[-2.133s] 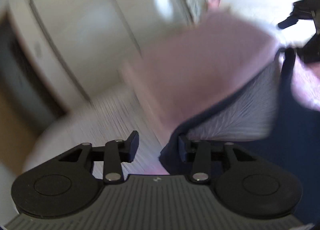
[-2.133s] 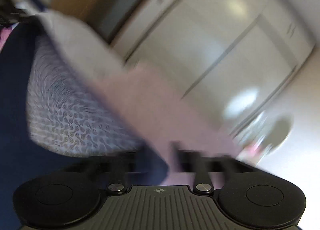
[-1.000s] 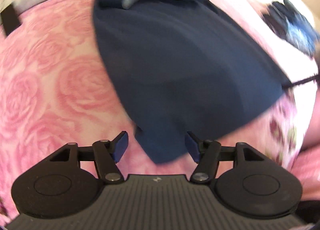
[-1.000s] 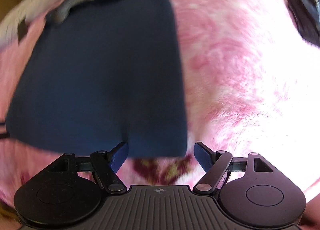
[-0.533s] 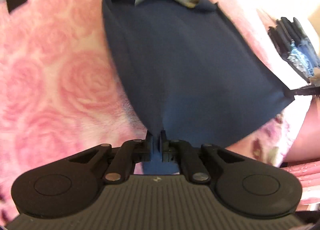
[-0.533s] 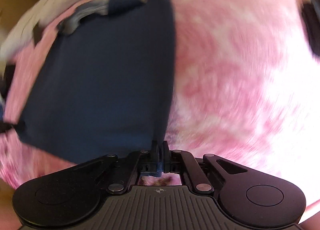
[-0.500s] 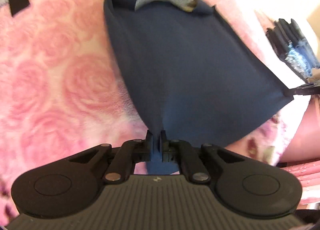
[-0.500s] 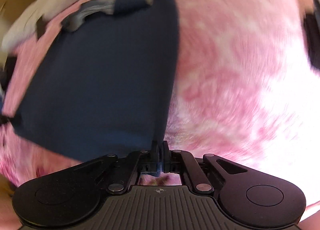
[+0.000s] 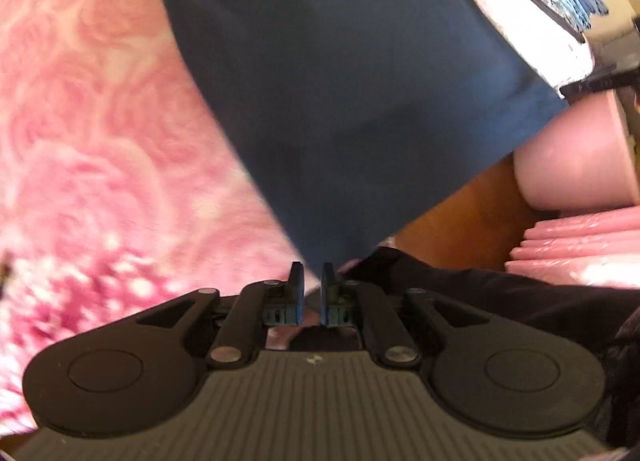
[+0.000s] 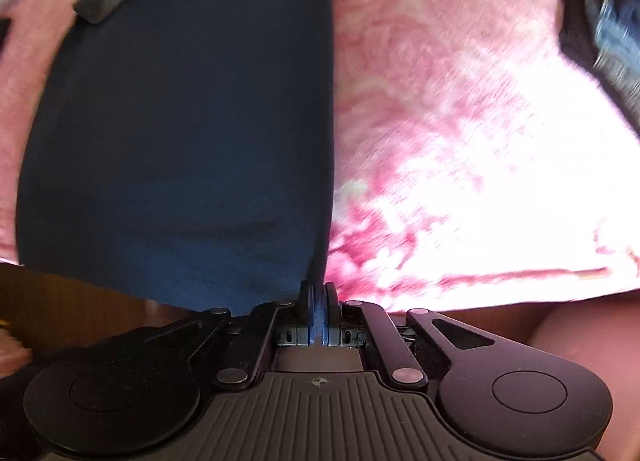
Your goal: Fold clothes
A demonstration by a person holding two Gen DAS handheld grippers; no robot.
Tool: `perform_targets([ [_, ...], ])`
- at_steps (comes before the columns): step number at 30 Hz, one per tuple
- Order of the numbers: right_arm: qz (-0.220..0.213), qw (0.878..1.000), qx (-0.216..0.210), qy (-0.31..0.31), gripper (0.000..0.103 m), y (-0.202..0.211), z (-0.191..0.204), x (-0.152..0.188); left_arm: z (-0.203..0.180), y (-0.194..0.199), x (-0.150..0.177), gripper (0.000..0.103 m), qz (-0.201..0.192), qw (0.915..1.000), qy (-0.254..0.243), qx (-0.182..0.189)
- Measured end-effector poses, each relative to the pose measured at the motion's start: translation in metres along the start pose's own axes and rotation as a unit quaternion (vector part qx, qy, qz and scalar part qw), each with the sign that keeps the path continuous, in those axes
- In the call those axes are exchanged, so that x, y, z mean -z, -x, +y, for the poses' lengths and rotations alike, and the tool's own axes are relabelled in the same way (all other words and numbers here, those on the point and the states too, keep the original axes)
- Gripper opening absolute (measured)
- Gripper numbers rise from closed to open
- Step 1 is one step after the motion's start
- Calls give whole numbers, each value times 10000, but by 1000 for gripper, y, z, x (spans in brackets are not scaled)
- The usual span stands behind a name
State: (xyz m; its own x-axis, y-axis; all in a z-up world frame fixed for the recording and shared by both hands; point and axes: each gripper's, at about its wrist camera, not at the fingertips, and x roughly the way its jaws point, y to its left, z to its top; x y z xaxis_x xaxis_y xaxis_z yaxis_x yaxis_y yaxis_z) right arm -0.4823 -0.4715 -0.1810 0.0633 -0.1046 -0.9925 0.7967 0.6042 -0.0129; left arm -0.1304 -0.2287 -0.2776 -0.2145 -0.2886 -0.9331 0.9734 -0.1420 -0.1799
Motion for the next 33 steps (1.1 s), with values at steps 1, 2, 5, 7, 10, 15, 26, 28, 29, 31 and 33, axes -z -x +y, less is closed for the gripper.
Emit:
perform_targets([
  [1, 64, 9999, 85, 10, 1, 1, 2, 4, 1, -1, -2, 17, 1, 10000, -84, -43],
  [2, 64, 9999, 113, 14, 2, 3, 4, 4, 3, -1, -3, 21, 2, 9998, -168, -87],
  [5, -342, 9993, -168, -19, 12, 15, 19, -29, 7, -3, -8, 21, 6, 9989, -420, -217],
  [7, -612, 9975, -355, -41, 31, 24, 28, -50, 13, -8, -30, 23, -185, 9971, -677, -300],
  [10, -967, 9928, -705, 70, 52, 27, 48, -87, 21, -32, -78, 25, -347, 9935, -1022, -361],
  [15, -1054, 9831, -1455, 351, 52, -23, 70, -171, 39, -104, -139, 25, -56, 9938, -1098, -142],
  [26, -1234, 9703, -1948, 729, 52, -81, 24, -352, 103, -132, -288, 23, -902, 9941, -341, -490],
  [28, -2535, 9515, -1596, 701, 52, -50, 5, -388, 122, -113, -324, 32, -1667, 9797, 73, -1110],
  [29, -2989, 9405, -1462, 694, 52, -38, -2, -399, 133, -101, -336, 33, -1958, 9727, 410, -1178],
  [31, -3283, 9312, -1410, 717, 52, -25, -12, -413, 149, -83, -351, 35, -2324, 9617, 852, -1175],
  [33, -3167, 9336, -1462, 822, 53, -27, -16, -410, 152, -78, -348, 39, -2292, 9622, 868, -1188],
])
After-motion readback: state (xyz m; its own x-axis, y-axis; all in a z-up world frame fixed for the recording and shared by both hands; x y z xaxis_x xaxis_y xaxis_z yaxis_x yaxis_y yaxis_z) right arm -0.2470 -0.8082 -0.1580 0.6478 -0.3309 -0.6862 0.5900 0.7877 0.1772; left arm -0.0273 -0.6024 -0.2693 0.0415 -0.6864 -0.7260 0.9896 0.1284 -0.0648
